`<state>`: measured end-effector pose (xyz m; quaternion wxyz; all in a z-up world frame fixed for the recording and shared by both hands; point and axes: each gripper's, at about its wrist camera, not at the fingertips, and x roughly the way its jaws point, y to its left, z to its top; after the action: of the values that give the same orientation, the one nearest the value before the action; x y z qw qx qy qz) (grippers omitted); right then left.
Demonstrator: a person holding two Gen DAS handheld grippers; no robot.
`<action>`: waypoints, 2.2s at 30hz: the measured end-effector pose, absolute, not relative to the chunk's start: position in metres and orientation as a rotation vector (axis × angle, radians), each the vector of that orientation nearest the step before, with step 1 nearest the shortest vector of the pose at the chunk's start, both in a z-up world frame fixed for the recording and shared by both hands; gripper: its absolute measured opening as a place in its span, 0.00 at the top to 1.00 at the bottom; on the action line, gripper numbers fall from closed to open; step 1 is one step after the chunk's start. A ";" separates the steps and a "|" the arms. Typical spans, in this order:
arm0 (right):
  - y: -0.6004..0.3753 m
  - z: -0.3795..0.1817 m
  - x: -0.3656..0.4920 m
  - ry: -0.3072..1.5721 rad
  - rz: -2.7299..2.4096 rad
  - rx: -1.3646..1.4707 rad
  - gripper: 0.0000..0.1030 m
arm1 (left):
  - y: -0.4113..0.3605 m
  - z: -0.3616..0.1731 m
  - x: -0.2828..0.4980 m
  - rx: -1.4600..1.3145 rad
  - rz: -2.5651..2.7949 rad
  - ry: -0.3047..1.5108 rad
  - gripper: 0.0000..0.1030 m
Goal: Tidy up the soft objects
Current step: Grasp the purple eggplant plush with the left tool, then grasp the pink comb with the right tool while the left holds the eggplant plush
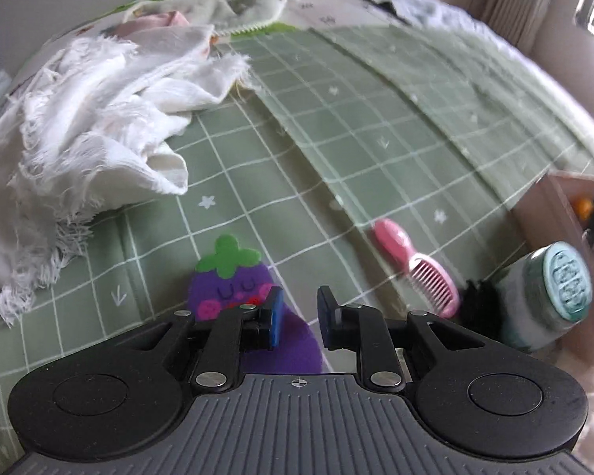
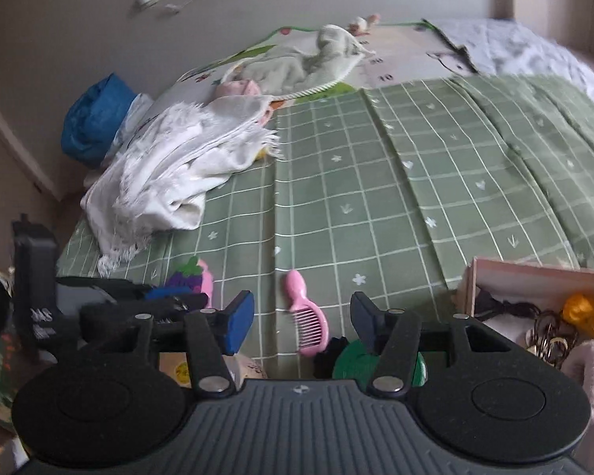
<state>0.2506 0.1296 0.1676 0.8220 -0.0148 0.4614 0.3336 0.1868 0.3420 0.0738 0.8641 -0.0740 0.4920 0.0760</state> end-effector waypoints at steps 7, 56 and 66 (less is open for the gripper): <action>0.121 0.152 0.258 1.002 0.695 -0.033 0.48 | 0.366 0.076 0.160 -0.093 0.188 1.030 0.78; 0.189 0.113 0.302 1.232 0.725 -0.193 0.48 | 0.395 0.055 0.159 -0.500 0.216 1.107 0.24; 0.237 0.050 0.310 1.361 0.615 -0.256 0.67 | 0.434 0.078 0.121 -0.470 0.294 1.069 0.24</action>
<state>0.3101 0.2372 0.0504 0.7264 -0.1162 0.6172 0.2791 0.1205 0.4343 0.0784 0.8242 -0.2211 0.5027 0.1382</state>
